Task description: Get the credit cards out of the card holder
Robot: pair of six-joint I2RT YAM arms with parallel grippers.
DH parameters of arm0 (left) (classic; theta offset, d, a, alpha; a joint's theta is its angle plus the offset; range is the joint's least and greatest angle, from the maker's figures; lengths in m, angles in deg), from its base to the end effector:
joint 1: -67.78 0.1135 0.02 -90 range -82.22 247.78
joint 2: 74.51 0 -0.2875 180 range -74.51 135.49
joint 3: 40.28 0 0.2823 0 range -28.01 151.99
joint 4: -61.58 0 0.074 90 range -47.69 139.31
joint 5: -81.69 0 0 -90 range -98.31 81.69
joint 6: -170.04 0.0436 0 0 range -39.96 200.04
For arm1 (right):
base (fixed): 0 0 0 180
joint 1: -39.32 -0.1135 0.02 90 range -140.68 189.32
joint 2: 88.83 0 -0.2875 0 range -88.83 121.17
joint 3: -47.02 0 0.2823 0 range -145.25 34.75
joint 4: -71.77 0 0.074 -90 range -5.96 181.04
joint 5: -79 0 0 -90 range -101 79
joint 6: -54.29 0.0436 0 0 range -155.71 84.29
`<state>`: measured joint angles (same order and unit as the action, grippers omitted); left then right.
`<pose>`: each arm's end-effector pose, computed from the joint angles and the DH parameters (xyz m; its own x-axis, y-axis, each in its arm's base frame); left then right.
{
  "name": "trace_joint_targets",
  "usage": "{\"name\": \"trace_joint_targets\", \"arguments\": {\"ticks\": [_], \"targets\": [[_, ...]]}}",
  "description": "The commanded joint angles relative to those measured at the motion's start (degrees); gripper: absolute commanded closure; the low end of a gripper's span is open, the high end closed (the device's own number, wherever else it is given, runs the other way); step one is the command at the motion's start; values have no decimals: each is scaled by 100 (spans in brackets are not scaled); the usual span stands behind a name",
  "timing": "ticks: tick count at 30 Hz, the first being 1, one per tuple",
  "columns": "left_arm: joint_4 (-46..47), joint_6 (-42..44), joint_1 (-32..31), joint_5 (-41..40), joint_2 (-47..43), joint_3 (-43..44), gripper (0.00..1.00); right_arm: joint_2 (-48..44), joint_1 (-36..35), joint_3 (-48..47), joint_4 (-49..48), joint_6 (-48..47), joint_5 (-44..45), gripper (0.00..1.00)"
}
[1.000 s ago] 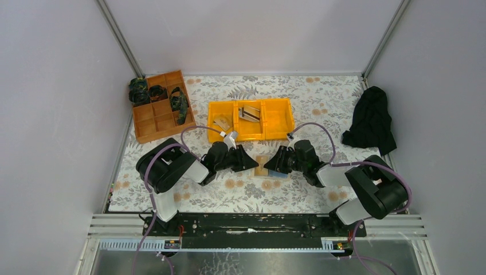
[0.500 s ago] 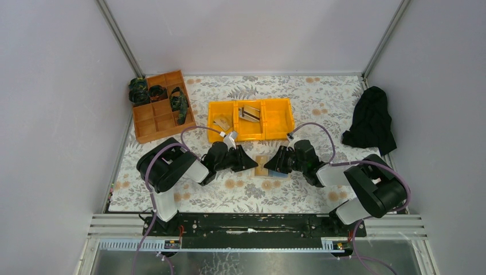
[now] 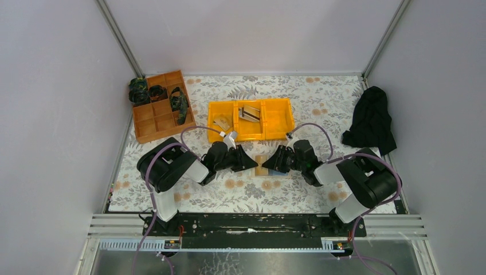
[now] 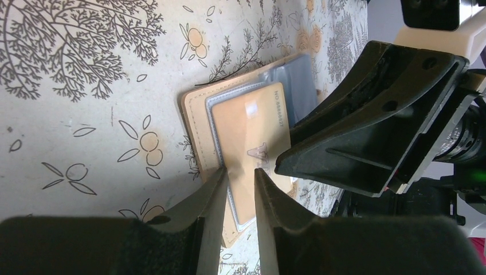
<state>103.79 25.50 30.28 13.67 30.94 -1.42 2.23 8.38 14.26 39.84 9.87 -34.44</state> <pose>0.2384 -0.2035 0.0843 -0.8701 -0.2844 -0.4026 0.2177 0.5111 -0.8315 0.2276 0.1567 0.1101 -0.8219 0.2713 -0.5009 -0.2720 0.5856 0.7636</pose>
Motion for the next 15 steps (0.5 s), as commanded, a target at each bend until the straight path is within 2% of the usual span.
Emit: {"name": "trace_joint_targets", "arguments": {"ticks": [1,6,15], "targets": [[-52,49,-60,89,224,128,68,-180,-54,-111,-549,107,-385,73],[-38,51,-56,111,254,139,68,-252,-57,-208,-211,-121,-317,72],[-26,27,-51,110,281,129,69,317,-60,-127,-1112,326,-718,72]]}}
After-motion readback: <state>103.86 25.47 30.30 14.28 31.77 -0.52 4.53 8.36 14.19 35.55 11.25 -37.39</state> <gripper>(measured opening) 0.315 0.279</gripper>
